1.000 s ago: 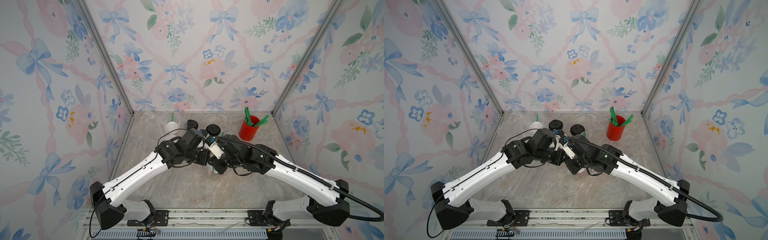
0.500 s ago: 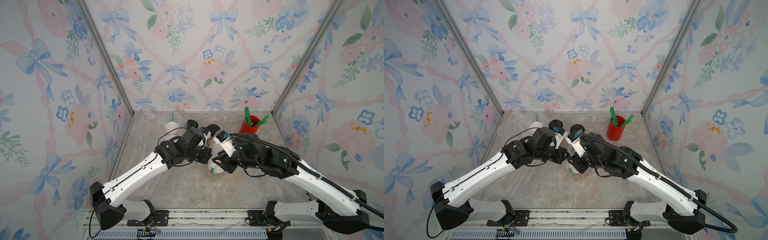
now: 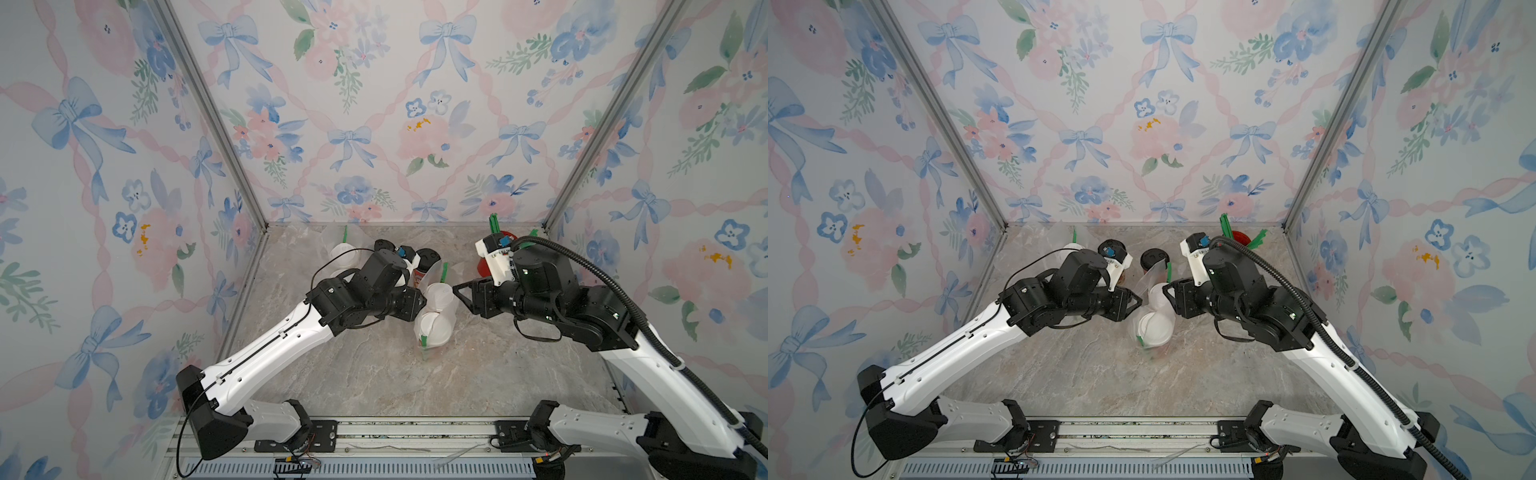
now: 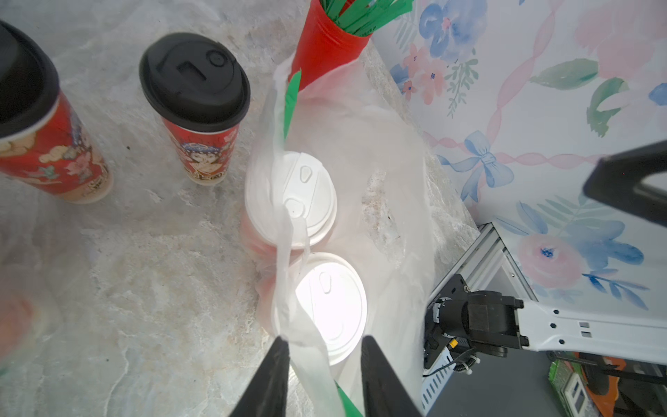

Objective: Pack milk tea into plastic carrier bags
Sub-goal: Pick up the plastic carrier bag from the center of the board.

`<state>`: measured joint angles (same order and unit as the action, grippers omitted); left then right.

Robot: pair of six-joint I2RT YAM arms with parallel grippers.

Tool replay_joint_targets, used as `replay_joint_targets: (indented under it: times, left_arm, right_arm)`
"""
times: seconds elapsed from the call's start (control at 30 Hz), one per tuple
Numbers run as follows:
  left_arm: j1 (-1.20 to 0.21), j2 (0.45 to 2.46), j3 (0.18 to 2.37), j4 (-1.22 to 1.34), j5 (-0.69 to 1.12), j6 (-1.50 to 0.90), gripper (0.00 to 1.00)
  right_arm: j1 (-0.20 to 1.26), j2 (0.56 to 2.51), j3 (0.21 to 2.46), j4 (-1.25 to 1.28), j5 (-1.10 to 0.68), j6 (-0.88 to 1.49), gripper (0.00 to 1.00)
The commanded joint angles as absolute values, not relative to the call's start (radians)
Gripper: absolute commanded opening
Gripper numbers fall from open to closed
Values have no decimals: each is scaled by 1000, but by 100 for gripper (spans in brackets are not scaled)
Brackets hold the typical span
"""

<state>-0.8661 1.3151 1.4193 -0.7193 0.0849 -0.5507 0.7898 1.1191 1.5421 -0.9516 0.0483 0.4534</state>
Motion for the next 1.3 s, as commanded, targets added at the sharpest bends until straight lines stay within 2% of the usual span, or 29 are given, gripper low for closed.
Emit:
replay_joint_targets:
  times: [0.0, 0.33, 0.53, 0.67, 0.77, 0.9, 1.13, 1.2, 1.27]
  left_arm:
    - [-839, 1328, 1463, -707, 35, -490, 41]
    - [-770, 1426, 1545, -709, 98, -386, 60]
    - [-756, 1492, 1558, -710, 174, -345, 62]
    - [-752, 1536, 1569, -710, 209, -322, 61]
    - [-750, 1561, 1579, -710, 231, -307, 58]
    - [-750, 1582, 1590, -710, 263, -296, 50]
    - [-752, 1611, 1629, -708, 315, -296, 9]
    - [-755, 1623, 1647, -709, 330, -302, 3]
    - [-762, 1638, 1672, -709, 333, -306, 0]
  right_arm:
    - [727, 1110, 1565, -1049, 17, 572, 58]
    - [693, 1240, 1621, -1185, 15, 600, 75]
    - [691, 1367, 1658, -1189, -37, 618, 77]
    - [691, 1464, 1704, -1232, -36, 648, 74]
    - [692, 1522, 1739, -1309, -1, 634, 68]
    - [693, 1527, 1758, -1366, 17, 631, 52]
    - [681, 1502, 1757, -1369, 25, 631, 8]
    - [669, 1492, 1763, -1364, 30, 632, 2]
    - [651, 1482, 1770, -1359, 34, 630, 0]
